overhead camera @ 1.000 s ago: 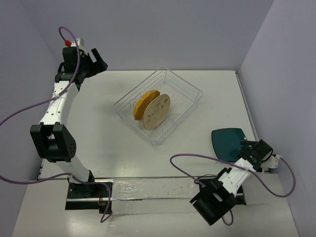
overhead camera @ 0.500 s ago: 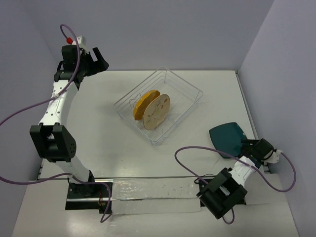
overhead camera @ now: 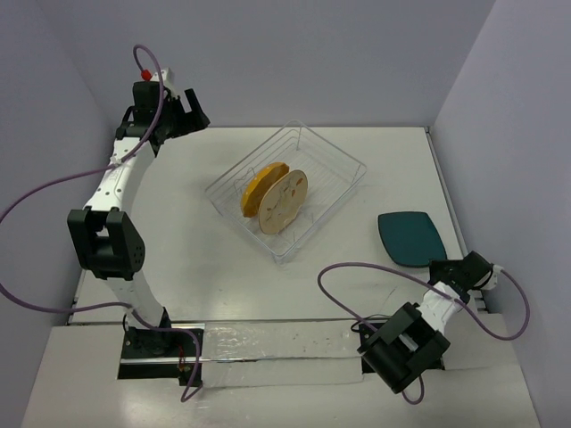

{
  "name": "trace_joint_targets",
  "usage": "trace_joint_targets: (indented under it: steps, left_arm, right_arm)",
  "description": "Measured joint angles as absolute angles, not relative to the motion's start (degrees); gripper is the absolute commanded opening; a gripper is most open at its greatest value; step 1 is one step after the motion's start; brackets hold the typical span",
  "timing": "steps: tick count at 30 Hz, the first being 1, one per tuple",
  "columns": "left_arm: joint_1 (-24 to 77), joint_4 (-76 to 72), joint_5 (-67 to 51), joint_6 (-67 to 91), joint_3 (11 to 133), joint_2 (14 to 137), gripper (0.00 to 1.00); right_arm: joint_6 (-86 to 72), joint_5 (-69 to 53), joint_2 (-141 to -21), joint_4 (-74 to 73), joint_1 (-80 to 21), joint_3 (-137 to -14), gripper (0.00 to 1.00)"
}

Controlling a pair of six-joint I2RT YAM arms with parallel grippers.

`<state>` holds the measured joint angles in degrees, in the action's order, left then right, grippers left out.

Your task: Load the plates into the dish rack

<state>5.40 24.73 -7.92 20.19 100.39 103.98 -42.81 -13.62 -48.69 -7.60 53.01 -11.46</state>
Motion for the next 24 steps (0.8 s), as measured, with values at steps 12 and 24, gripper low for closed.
trace_joint_targets:
  steps: [12, 24]
  left_arm:
    - [7.43, 25.00, -7.26, 18.84, 100.42, 104.05, 0.99]
    - [9.58, 24.88, -6.61, 18.08, 98.71, 103.46, 0.99]
  right_arm:
    - [-39.79, -22.46, -45.92, -5.77, 52.25, -11.79, 0.00]
    - [-37.60, -27.87, -42.89, -5.89, 51.72, -13.48, 0.00]
